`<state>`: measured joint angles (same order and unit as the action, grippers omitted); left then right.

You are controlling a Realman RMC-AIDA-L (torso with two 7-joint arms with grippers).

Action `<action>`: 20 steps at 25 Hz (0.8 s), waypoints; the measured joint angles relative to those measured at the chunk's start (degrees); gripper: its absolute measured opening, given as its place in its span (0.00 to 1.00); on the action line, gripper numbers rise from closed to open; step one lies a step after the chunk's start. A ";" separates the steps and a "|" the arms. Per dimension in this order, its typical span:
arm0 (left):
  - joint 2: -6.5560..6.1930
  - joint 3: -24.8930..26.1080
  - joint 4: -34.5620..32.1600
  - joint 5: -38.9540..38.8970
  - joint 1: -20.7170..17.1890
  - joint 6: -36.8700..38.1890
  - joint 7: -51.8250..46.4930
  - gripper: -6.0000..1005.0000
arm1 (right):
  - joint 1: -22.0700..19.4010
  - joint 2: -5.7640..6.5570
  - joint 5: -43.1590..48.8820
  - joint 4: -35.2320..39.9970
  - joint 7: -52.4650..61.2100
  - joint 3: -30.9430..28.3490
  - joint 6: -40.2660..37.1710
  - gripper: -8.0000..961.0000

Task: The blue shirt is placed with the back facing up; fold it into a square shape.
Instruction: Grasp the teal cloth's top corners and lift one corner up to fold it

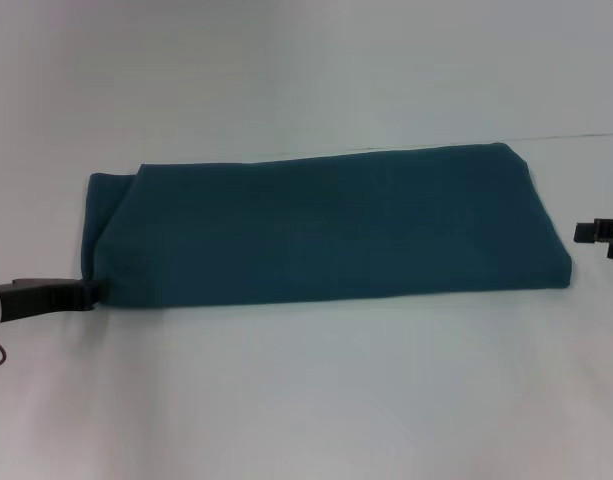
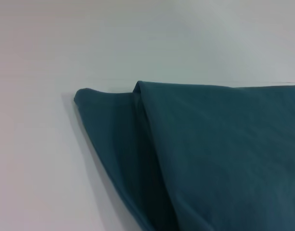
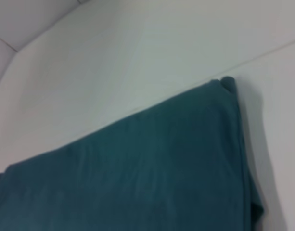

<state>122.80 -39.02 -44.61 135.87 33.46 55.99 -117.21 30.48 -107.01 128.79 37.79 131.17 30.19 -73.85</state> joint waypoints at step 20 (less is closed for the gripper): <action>-0.19 0.00 -0.08 0.00 0.03 -0.19 0.00 0.08 | 3.48 -2.81 4.36 -4.48 1.22 3.22 11.28 0.80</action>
<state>122.61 -39.02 -44.69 135.87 33.49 55.79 -117.21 33.96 -109.82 133.16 33.32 132.40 33.41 -62.58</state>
